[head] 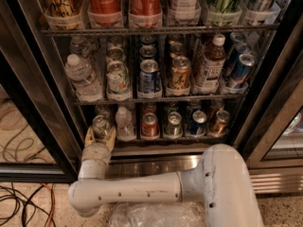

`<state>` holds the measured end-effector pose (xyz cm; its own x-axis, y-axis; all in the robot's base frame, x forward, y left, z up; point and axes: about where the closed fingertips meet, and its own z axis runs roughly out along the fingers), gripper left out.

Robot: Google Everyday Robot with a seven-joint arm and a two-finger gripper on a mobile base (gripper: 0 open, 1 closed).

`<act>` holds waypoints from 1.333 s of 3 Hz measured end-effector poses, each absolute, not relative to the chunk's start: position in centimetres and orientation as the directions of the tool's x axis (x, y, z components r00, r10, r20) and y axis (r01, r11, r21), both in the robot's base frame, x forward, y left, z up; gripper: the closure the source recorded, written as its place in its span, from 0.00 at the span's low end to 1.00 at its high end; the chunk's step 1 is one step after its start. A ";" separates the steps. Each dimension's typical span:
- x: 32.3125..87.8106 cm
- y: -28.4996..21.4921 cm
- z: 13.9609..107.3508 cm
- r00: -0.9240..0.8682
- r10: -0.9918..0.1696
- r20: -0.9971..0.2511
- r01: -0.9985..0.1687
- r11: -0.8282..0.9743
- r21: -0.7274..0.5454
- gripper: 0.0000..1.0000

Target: Pick 7up can from bottom shelf of fridge

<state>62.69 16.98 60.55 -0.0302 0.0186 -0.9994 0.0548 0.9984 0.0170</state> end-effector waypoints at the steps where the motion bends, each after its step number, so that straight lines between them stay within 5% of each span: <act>1: 64.0 16.4 59.5 -0.047 0.016 -0.999 0.081 0.997 0.012 0.40; 4: 66.3 16.1 58.4 -0.050 -0.001 -0.999 0.122 0.993 -0.007 0.41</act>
Offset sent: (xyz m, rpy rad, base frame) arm 0.0404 -0.0359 -0.0340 -0.0340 0.0483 -0.1503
